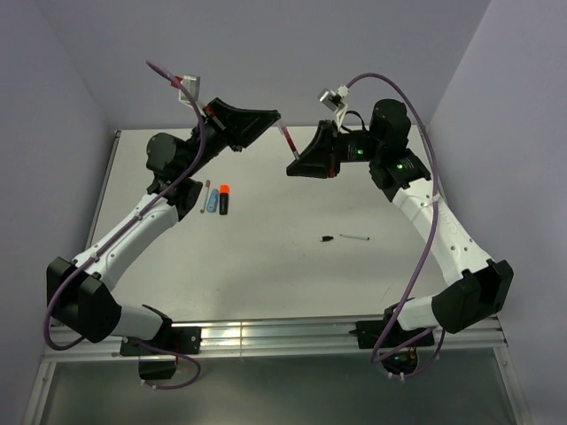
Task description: Insert the pens into the pen caps
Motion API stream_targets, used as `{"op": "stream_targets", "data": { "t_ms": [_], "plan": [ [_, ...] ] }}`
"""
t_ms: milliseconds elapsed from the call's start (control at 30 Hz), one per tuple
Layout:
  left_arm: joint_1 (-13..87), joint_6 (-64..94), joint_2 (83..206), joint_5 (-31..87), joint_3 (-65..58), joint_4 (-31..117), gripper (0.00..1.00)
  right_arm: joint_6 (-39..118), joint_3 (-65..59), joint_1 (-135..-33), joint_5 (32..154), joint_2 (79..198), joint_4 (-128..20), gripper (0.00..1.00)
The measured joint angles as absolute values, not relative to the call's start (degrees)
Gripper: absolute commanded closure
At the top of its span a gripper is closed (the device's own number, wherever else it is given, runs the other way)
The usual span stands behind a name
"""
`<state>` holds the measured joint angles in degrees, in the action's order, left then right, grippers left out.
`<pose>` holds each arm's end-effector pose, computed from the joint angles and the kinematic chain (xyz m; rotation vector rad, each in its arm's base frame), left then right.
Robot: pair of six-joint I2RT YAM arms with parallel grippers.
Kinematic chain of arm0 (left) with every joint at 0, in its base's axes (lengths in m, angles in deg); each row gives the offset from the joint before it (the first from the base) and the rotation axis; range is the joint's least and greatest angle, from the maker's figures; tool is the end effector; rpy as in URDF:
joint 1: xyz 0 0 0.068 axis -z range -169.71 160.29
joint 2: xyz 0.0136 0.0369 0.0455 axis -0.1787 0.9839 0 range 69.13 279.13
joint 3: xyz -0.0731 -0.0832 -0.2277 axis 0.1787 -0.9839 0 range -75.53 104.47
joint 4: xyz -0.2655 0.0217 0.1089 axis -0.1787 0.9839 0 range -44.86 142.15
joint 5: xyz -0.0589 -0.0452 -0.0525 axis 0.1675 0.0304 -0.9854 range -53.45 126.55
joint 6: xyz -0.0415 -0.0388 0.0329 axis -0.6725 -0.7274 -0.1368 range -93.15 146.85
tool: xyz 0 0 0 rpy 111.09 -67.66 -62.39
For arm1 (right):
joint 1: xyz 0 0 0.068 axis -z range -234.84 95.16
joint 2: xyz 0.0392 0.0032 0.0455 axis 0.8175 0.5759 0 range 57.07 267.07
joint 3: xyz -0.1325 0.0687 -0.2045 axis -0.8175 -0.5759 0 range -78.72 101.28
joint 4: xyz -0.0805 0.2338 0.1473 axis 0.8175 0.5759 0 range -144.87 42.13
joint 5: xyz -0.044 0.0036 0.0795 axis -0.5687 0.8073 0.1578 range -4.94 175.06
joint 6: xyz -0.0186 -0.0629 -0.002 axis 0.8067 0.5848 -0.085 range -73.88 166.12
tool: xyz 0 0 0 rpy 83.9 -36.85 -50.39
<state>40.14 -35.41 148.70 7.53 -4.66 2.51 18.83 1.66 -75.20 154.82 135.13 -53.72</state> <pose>0.2942 -0.1978 0.4377 0.2056 1.2016 -1.6795 0.2941 0.1609 0.4247 -0.9551 1.5304 1.5434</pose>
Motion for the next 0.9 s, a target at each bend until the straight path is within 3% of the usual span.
{"op": "stream_targets", "data": {
  "t_ms": [433, 900],
  "plan": [
    [40.1, -45.9, 152.9, -3.4, -8.4, -19.0, 1.00, 20.0, 1.6, -75.2, 168.3, 135.2, -51.8, 1.00],
    [40.7, -33.0, 151.5, 18.6, 2.8, 18.1, 1.00, 22.6, 11.6, -77.8, 140.9, 141.2, -40.7, 1.00]
  ]
}}
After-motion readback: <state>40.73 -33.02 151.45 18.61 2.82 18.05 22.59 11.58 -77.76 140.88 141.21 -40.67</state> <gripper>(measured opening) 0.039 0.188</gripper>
